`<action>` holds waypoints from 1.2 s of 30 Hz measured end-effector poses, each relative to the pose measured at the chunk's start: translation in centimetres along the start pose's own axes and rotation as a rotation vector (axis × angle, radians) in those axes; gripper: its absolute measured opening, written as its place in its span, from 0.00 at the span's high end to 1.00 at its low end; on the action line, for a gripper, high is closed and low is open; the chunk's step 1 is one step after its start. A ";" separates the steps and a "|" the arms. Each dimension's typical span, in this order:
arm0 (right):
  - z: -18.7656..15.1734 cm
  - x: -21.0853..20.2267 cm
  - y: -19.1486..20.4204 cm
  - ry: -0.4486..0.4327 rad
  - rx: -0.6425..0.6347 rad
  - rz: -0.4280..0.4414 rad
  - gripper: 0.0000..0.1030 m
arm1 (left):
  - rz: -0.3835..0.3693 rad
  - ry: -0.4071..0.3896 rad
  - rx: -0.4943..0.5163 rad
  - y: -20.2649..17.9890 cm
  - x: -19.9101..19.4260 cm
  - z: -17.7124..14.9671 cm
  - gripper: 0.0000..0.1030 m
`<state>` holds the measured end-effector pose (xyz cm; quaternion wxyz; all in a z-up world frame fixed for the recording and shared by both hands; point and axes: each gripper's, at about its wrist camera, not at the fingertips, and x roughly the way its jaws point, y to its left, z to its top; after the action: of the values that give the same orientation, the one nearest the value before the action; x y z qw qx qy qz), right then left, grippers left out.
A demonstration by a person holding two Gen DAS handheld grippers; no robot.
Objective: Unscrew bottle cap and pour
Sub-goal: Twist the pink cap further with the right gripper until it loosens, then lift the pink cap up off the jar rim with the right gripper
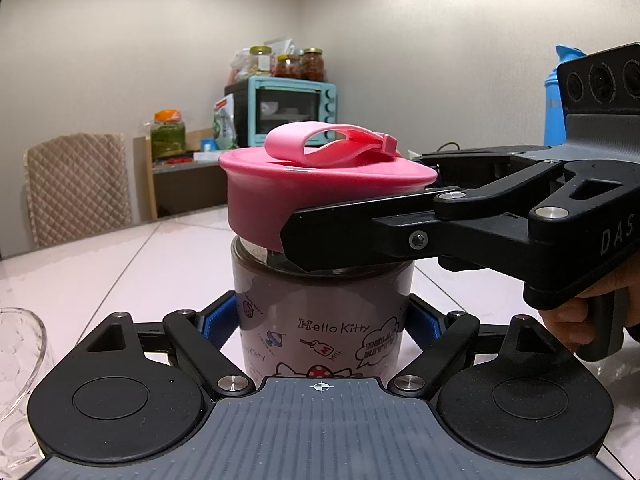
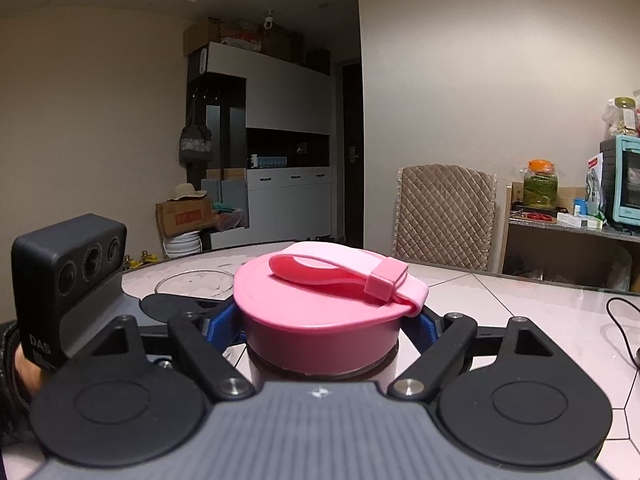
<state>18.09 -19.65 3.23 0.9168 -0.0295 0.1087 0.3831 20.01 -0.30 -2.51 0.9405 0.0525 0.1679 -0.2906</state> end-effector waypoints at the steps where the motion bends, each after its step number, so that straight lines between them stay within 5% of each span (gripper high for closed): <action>1: 0.0 0.0 0.1 0.000 -0.001 -0.001 0.18 | 0.000 0.000 0.000 0.0 0.0 0.0 0.13; 36: 0.1 -0.3 0.7 -0.033 0.015 -0.008 0.18 | 0.001 0.000 0.001 0.0 -0.1 0.0 0.13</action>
<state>17.36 -19.37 3.40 0.9202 -0.0168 0.0964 0.3790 19.94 -0.27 -2.48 0.9406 0.0529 0.1678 -0.2904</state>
